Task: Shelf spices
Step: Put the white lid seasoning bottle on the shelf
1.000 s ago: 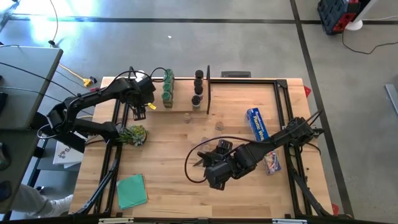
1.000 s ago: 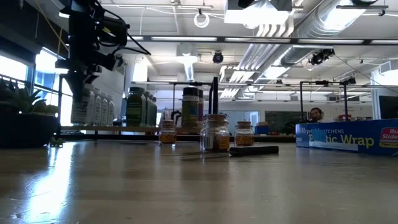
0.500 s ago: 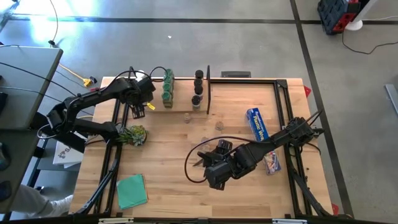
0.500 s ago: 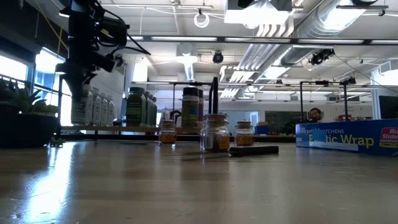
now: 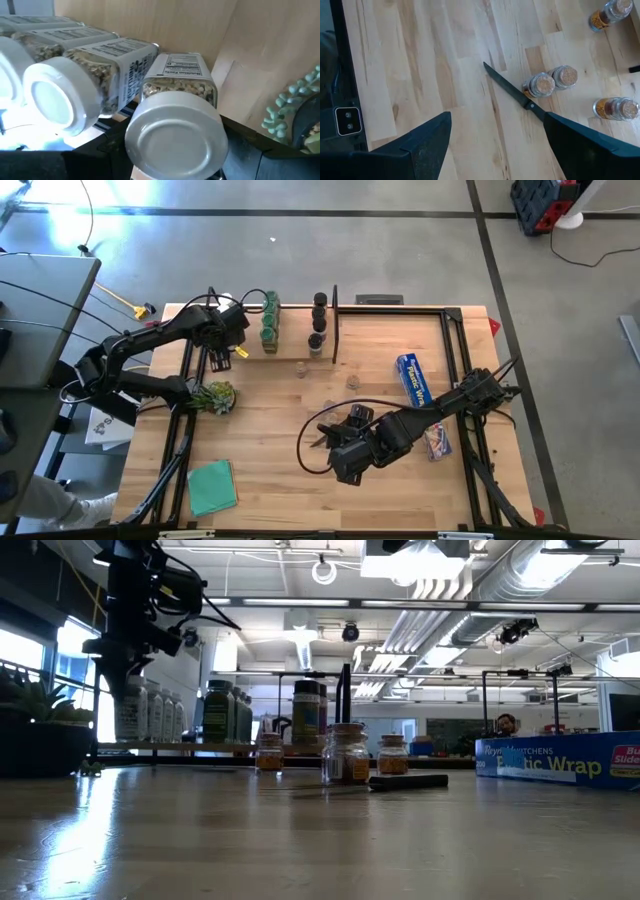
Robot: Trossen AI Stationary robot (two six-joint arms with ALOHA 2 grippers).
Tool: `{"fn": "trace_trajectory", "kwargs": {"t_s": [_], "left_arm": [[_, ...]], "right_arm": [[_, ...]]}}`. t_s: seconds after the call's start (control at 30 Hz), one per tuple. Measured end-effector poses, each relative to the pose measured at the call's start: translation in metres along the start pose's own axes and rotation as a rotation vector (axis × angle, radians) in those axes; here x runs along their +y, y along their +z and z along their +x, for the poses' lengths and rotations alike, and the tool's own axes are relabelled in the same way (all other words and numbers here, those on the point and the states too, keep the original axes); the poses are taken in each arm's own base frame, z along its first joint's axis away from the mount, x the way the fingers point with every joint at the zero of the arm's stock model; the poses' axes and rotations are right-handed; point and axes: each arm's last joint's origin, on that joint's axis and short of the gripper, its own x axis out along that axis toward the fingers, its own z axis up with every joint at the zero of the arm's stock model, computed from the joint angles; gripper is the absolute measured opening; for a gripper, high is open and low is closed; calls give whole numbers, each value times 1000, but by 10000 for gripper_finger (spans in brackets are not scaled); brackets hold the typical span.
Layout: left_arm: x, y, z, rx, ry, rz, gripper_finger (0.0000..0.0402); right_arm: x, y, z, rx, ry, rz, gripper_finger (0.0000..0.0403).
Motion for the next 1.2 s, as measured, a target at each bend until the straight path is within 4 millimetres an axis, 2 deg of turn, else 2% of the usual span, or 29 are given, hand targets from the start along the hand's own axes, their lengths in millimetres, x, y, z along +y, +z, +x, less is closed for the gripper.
{"fn": "trace_trajectory", "kwargs": {"t_s": [0.7,1.2], "left_arm": [[1,-12,-14,-65,61,-26,227],[3,-14,-15,-48,108,-29,227]], "right_arm": [[1,2,0,-24,11,-27,312],[2,3,0,-33,14,-34,312]]}}
